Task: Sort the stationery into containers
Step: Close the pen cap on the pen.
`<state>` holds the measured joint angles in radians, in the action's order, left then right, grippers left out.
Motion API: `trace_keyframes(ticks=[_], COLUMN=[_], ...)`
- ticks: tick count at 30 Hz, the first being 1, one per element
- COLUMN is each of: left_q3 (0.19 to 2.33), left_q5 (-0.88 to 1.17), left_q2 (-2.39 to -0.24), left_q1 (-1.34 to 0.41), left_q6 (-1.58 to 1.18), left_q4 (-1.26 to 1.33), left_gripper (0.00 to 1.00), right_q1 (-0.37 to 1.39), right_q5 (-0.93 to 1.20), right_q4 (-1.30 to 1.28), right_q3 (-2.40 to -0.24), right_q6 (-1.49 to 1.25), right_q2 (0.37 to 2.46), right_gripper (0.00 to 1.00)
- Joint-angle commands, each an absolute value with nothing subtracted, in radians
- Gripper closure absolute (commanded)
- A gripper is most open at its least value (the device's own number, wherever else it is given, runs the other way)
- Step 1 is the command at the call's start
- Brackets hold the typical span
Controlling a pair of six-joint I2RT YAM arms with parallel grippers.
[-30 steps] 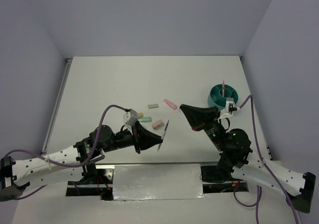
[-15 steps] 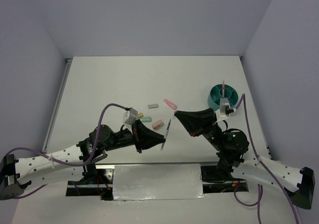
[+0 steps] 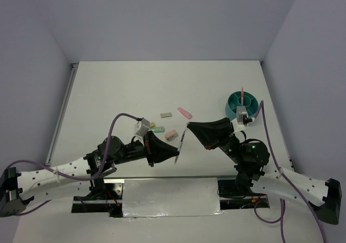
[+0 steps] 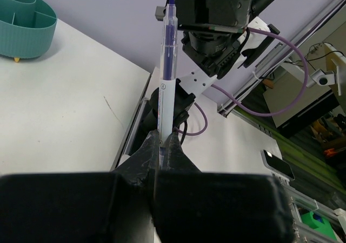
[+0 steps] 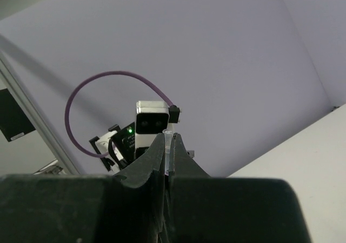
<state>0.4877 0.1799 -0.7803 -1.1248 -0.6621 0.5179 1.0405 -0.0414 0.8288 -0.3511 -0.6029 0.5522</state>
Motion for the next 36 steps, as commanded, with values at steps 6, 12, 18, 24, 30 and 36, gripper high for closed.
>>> trace_keyframes(ticks=[6, 12, 18, 24, 30, 36], left_q3=[0.482, 0.482, 0.489, 0.486, 0.485, 0.485], left_q5=[0.183, 0.172, 0.17, 0.175, 0.176, 0.179], left_q2=[-0.761, -0.735, -0.735, -0.744, -0.752, -0.762], left_q1=[-1.129, -1.131, -1.129, -1.129, -1.129, -1.129], left_q6=[-0.673, -0.667, -0.661, -0.666, -0.667, -0.669], left_q4=[0.591, 0.572, 0.566, 0.577, 0.583, 0.586], left_gripper=[1.0, 1.0, 1.0, 1.0, 1.0, 1.0], right_q1=[1.051, 1.051, 1.051, 1.051, 1.048, 1.051], right_q5=[-0.057, -0.071, -0.068, -0.058, -0.057, -0.058], right_q4=[0.848, 0.853, 0.85, 0.844, 0.85, 0.845], right_q3=[-0.428, -0.4, -0.396, -0.408, -0.403, -0.408], right_q6=[-0.551, -0.554, -0.566, -0.565, -0.569, -0.569], right_q2=[0.571, 0.566, 0.571, 0.577, 0.584, 0.597], right_gripper=[1.0, 1.0, 1.0, 1.0, 1.0, 1.0])
